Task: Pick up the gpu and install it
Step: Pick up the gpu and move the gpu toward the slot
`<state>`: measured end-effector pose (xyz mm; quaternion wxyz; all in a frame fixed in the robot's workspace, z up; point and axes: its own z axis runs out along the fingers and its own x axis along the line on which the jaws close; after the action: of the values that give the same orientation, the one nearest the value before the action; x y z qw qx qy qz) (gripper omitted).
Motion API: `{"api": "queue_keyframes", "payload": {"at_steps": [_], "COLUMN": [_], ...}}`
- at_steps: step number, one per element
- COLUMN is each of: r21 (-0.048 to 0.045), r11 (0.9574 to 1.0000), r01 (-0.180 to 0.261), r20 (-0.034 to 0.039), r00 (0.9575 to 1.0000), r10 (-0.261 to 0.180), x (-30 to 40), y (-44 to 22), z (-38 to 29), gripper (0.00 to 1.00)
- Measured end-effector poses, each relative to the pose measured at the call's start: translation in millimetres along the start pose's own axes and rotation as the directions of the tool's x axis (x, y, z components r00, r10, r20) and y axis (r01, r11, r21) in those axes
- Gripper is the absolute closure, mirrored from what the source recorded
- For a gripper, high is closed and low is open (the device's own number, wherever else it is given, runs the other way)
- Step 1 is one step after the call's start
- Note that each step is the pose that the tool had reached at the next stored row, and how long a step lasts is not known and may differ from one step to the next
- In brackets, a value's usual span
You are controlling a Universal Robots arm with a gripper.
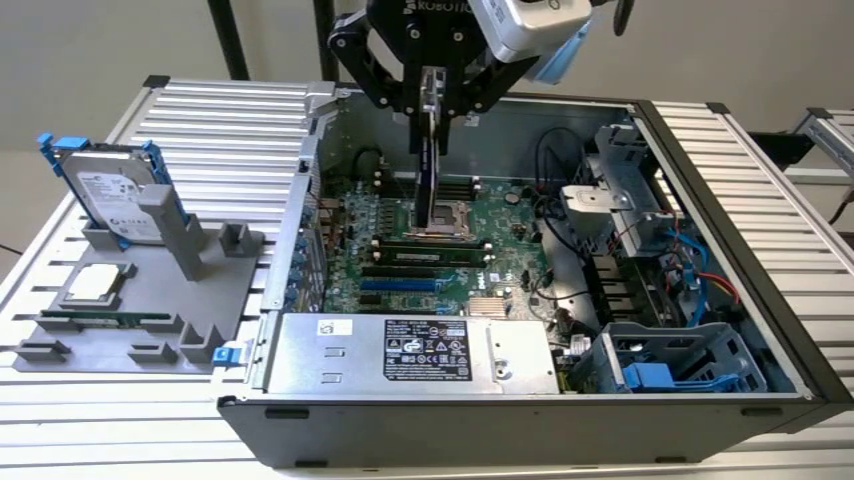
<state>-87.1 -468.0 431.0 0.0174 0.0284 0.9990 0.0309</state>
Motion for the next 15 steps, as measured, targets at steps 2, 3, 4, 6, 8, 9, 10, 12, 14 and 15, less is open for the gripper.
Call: {"api": "queue_keyframes", "payload": {"at_steps": [2, 3, 4, 6, 8, 9, 10, 12, 14, 15], "r21": [0.0, 0.0, 0.0, -0.0001, -0.0001, 0.0, 0.0, 0.0, -0.0001, 0.0], "r11": [1.0, 1.0, 1.0, 1.0, 1.0, 1.0, 1.0, 1.0, 1.0, 1.0], "r01": [0.0, 0.0, 0.0, 0.0, 0.0, 0.0, 0.0, 0.0, 0.0, 0.0], "r20": [0.0, 0.0, 0.0, 0.0, 0.0, 0.0, 0.0, 0.0, 0.0, 0.0], "r00": [1.0, 1.0, 1.0, 1.0, 1.0, 1.0, 1.0, 1.0, 1.0, 1.0], "r10": [0.0, 0.0, 0.0, 0.0, 0.0, 0.0, 0.0, 0.0, 0.0, 0.0], "x": [-2.1, -3.2, -4.2, -6.2, -8.0, -9.0, -9.9, -11.7, -13.4, -14.4], "y": [0.1, 0.2, 0.2, 0.3, 0.4, 0.5, 0.5, 0.6, 0.7, 0.8], "z": [0.1, 0.1, 0.2, 0.2, 0.3, 0.3, 0.4, 0.4, 0.5, 0.5], "gripper": [1.0, 1.0, 1.0, 1.0, 1.0, 1.0, 1.0, 1.0, 1.0, 1.0]}}
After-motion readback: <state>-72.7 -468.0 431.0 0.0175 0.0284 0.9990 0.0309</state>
